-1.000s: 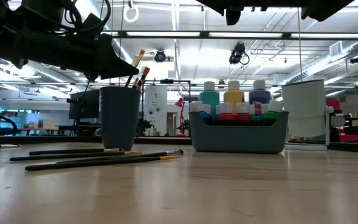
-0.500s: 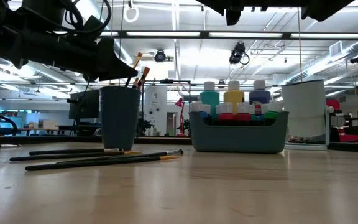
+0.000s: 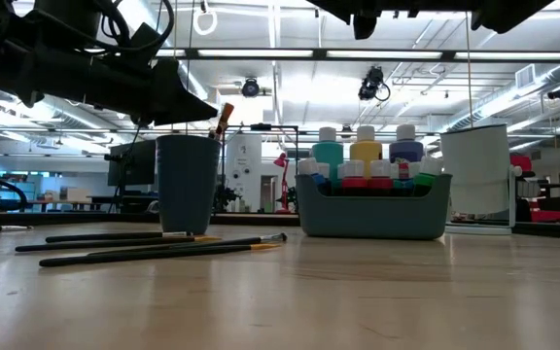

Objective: Pick & Place Paint Supplies
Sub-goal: Put the silver paintbrush into the blue cup

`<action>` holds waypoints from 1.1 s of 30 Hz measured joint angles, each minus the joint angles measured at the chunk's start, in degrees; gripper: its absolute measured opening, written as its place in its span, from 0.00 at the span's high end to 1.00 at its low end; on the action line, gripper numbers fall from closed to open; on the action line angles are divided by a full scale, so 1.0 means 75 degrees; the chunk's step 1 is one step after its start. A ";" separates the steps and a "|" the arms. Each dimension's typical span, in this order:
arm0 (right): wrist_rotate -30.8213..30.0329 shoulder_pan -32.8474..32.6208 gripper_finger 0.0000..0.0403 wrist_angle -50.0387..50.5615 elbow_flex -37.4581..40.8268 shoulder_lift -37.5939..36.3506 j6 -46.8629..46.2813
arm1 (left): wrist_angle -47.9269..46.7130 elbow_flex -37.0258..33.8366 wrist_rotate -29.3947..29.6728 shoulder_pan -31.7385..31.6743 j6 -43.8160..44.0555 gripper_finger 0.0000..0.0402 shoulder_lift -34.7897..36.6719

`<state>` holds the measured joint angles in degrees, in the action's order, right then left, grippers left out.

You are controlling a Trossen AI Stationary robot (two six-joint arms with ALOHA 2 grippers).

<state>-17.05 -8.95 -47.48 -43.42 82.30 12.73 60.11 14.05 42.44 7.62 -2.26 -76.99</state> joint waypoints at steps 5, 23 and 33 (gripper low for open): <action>0.0002 0.0000 0.59 0.0003 0.0000 0.0000 0.0000 | 0.0139 0.0019 0.0000 0.0010 -0.0017 0.63 0.0134; 0.0016 -0.0003 0.59 0.0061 0.0000 0.0000 0.0000 | 0.0096 0.0019 0.0187 0.1288 -0.1004 0.62 0.1931; 0.0019 -0.0003 0.59 0.0059 0.0000 0.0000 -0.0001 | -0.0384 0.0019 0.1234 0.2338 -0.1054 0.62 0.2223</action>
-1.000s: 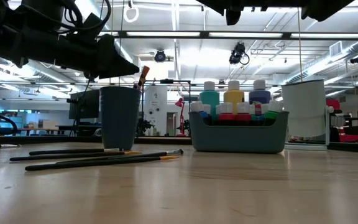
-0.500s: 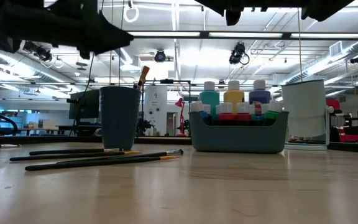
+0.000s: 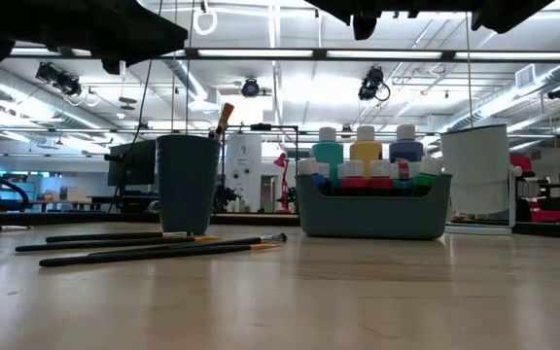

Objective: Pick & Place Paint Supplies
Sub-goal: Put the silver paintbrush into the blue cup

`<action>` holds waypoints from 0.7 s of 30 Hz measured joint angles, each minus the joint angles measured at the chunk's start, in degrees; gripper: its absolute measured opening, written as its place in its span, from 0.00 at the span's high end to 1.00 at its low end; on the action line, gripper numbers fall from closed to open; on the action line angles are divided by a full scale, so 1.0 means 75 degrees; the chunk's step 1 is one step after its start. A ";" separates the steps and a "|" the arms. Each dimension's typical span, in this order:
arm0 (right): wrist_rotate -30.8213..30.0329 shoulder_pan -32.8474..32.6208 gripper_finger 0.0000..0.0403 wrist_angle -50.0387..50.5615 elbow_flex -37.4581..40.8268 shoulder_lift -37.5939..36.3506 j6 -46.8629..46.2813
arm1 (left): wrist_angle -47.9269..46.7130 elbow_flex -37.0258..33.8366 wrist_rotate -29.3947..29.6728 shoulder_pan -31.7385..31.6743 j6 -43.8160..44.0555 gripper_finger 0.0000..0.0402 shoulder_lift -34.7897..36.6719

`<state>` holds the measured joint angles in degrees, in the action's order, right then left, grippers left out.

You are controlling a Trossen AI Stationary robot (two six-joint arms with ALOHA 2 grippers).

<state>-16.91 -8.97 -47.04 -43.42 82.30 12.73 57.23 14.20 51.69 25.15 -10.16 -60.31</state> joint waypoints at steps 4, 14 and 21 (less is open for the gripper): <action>0.0000 0.0000 0.59 0.0001 0.0000 0.0000 -0.0001 | -0.0073 0.0071 0.0113 0.0406 -0.0048 0.62 0.0000; 0.0000 0.0000 0.59 -0.0001 0.0000 0.0000 -0.0002 | -0.2311 0.1802 0.0999 0.1294 0.0122 0.62 0.0003; 0.0003 0.0000 0.59 0.0028 0.0000 0.0000 -0.0040 | -0.5410 0.3150 0.1015 0.1790 0.1861 0.62 0.0003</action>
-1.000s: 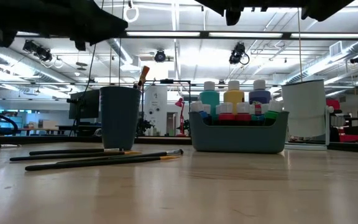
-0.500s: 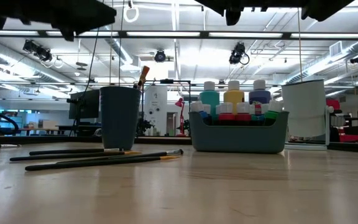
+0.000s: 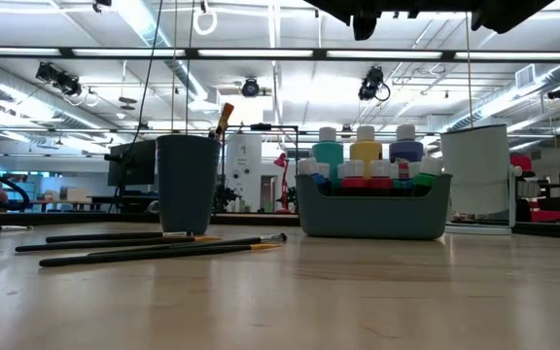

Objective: Pick & Place Paint Supplies
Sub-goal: Put the silver paintbrush into the blue cup

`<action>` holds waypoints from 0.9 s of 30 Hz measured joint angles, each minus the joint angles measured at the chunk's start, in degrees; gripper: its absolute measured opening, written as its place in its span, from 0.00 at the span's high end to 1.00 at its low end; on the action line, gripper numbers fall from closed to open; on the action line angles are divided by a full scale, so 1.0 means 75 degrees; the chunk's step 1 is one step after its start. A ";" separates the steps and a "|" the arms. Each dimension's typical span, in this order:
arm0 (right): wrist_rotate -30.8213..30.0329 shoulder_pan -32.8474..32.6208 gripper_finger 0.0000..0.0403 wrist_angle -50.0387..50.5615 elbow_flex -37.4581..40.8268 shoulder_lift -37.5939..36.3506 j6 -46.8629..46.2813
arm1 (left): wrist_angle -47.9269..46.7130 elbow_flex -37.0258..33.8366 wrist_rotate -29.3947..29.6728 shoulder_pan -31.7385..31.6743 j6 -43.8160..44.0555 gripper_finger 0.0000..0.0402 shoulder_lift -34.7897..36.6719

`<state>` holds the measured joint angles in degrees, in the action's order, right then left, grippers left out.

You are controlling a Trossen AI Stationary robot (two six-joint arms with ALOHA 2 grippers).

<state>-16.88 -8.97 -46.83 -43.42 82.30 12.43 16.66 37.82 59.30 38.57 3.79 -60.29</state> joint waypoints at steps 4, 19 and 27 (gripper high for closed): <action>0.0000 0.0000 0.59 0.0038 0.0000 0.0000 0.0003 | -0.1661 0.0368 -0.0165 0.0200 0.1773 0.62 0.0000; -0.0009 0.0000 0.59 0.0059 -0.0003 0.0000 0.0007 | -0.2138 0.0368 -0.0856 0.0057 0.2588 0.62 -0.0003; -0.0012 0.0000 0.59 0.0082 -0.0001 0.0000 0.0009 | -0.2136 0.0368 -0.0856 -0.0001 0.2583 0.62 -0.0003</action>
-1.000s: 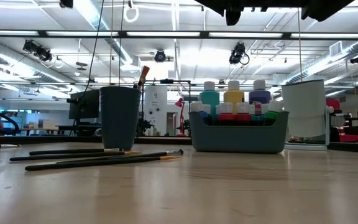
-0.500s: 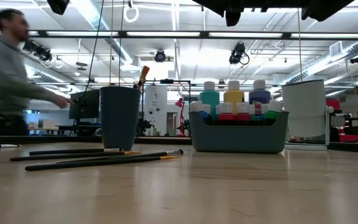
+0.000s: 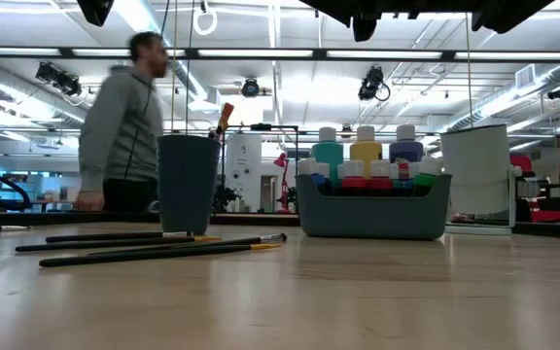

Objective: Pick & Place Paint Supplies
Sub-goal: Put the silver paintbrush into the blue cup

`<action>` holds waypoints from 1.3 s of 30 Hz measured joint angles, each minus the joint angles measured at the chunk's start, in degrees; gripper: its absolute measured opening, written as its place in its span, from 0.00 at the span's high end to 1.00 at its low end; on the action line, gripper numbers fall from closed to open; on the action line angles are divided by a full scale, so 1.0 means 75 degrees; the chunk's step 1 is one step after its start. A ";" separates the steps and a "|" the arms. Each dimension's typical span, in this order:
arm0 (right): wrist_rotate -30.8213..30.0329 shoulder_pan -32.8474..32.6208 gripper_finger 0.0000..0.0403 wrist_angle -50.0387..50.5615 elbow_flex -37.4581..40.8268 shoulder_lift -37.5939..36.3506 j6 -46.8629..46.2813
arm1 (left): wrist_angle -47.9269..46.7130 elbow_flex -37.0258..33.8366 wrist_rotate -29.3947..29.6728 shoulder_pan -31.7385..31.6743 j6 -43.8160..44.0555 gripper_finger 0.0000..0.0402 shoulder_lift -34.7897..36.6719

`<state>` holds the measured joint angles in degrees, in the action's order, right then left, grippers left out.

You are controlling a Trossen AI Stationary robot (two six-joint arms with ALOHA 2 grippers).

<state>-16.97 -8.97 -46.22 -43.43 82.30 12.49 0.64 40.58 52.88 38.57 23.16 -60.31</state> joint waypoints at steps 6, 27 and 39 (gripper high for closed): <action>0.0000 0.0000 0.59 0.0000 0.0000 0.0000 0.0003 | 0.0001 0.0000 0.0000 0.0000 -0.0001 0.62 0.0000; -0.0006 0.0002 0.59 0.0003 0.0000 0.0000 0.0064 | 0.0007 -0.0009 -0.0112 -0.0319 -0.0001 0.62 -0.0006; -0.0009 0.0001 0.59 0.0003 0.0000 0.0000 0.0064 | 0.0007 -0.0009 -0.0187 -0.0356 -0.0001 0.62 -0.0006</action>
<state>-17.04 -8.97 -46.19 -43.43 82.30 12.97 0.69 40.51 51.48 35.90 23.15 -60.36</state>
